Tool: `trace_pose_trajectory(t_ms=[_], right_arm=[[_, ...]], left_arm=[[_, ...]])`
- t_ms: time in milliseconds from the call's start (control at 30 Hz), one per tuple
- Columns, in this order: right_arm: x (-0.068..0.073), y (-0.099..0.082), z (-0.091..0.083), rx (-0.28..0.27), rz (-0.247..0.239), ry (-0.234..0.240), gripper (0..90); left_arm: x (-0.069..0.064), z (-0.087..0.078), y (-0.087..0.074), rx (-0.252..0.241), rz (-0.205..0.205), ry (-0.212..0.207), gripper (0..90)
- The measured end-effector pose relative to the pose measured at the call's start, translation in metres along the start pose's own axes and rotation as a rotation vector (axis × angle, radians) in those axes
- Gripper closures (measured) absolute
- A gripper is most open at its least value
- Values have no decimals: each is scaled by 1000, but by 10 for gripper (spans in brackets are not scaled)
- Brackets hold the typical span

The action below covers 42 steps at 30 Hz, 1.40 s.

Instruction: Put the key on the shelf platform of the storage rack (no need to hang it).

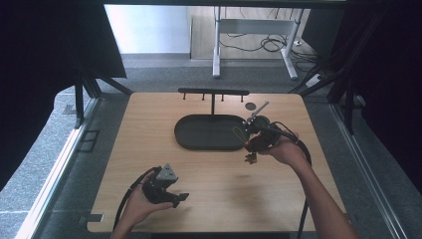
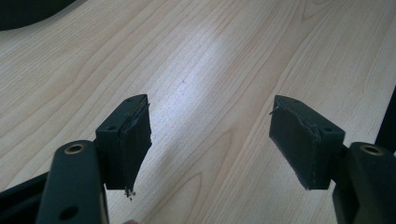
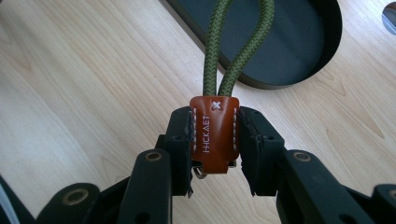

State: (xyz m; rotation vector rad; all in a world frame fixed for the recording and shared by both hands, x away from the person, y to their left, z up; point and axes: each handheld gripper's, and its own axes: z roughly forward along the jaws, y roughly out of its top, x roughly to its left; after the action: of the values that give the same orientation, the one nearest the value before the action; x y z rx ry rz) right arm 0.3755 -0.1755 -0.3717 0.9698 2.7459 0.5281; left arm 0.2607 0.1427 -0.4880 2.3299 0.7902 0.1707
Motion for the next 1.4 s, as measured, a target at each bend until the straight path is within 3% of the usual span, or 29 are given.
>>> trace_pose_trajectory(t_ms=[600,1400], right_arm=[[-5,11,8,20,-2,-1,672],[-14,18,7,-1,19,-2,672]], left_arm=[[-3,4,0,11,0,0,296],[-3,6,1,23,11,1,294]])
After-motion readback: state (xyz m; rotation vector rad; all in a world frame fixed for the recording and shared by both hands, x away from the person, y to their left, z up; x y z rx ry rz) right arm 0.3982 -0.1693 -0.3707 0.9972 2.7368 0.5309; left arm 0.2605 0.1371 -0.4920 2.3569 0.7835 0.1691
